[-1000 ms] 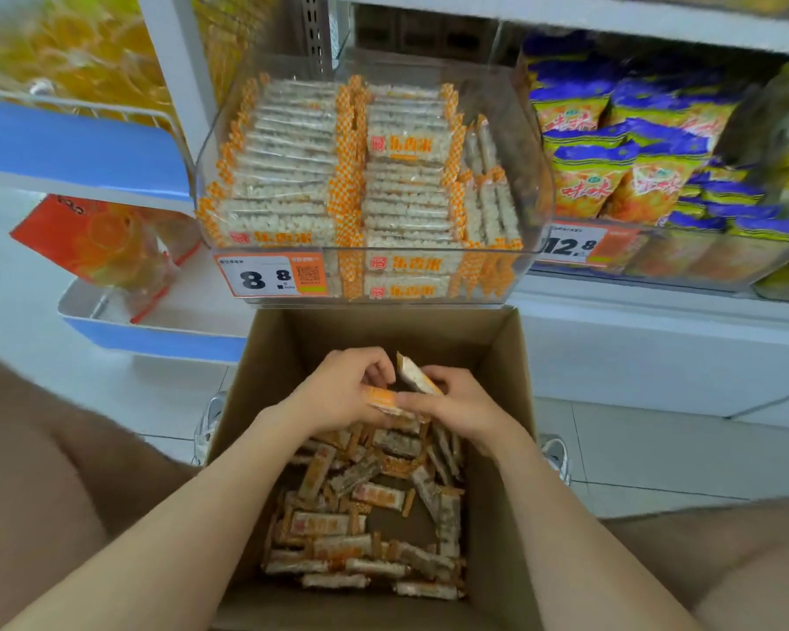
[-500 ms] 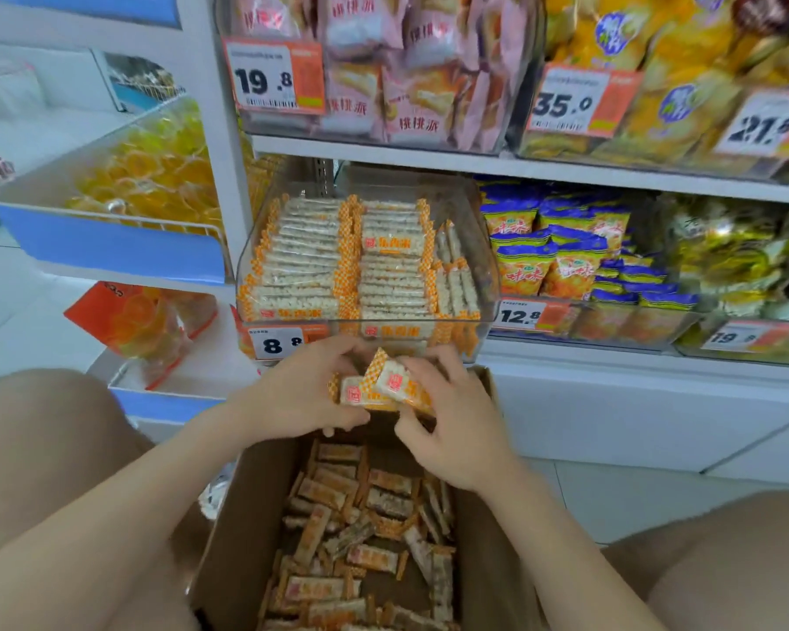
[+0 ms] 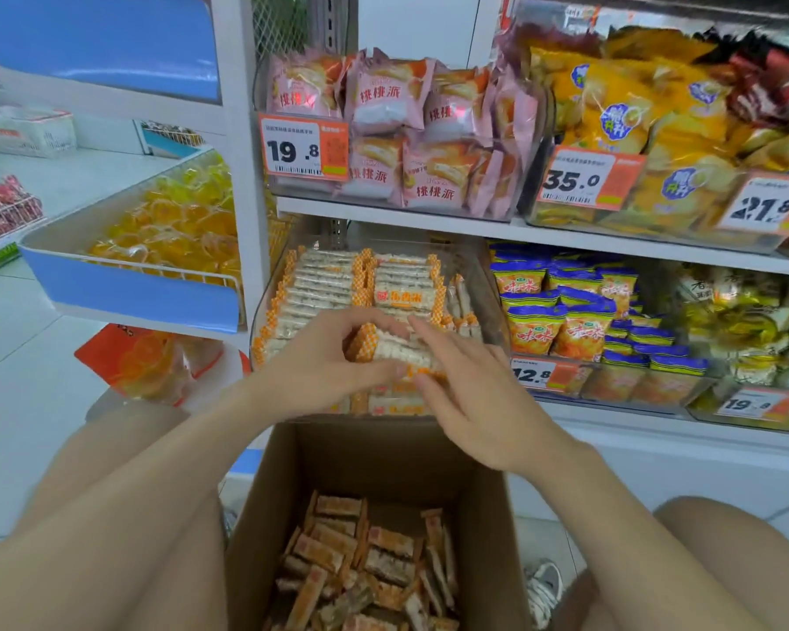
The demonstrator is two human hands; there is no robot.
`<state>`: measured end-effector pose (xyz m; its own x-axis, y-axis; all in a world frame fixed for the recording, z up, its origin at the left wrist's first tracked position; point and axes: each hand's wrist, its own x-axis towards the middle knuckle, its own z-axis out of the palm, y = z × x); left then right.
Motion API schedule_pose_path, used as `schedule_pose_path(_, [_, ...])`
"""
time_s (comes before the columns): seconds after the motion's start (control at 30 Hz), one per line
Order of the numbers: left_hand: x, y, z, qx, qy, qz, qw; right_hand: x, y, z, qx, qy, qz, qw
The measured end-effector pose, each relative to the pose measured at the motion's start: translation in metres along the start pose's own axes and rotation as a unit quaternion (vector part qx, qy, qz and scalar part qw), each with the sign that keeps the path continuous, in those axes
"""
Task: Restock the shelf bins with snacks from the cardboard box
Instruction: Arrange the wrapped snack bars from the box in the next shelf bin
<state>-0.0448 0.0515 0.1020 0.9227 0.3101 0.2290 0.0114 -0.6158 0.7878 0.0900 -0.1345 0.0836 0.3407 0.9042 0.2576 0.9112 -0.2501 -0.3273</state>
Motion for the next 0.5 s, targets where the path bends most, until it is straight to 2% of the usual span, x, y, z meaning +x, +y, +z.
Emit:
schedule_pose_path(0.07, [0.008, 0.000, -0.007, -0.008, 0.016, -0.001, 1.000, 0.019, 0.006, -0.007, 0.028, -0.005, -0.002, 1.000])
schedule_pose_path(0.1, [0.012, -0.002, -0.010, 0.000, 0.021, -0.002, 1.000, 0.029, 0.011, -0.009, 0.009, -0.002, 0.000, 1.000])
schedule_pose_path(0.17, [0.021, -0.020, -0.017, 0.111, 0.023, -0.024, 0.993, 0.050, 0.024, -0.011, -0.073, 0.004, 0.033, 0.997])
schedule_pose_path(0.23, [0.028, -0.037, -0.022, 0.252, 0.025, -0.065, 0.965, 0.068, 0.040, -0.011, -0.134, -0.003, 0.086, 0.987])
schedule_pose_path(0.27, [0.032, -0.043, -0.023, 0.287, 0.021, -0.084, 0.954, 0.077, 0.048, -0.009, -0.155, -0.013, 0.101, 0.983])
schedule_pose_path(0.4, [0.047, -0.054, -0.021, 0.328, -0.057, -0.146, 0.931, 0.112, 0.065, 0.019, -0.183, -0.038, 0.095, 0.978])
schedule_pose_path(0.5, [0.051, -0.059, -0.018, 0.338, -0.099, -0.170, 0.921, 0.130, 0.063, 0.043, -0.205, -0.015, 0.099, 0.974])
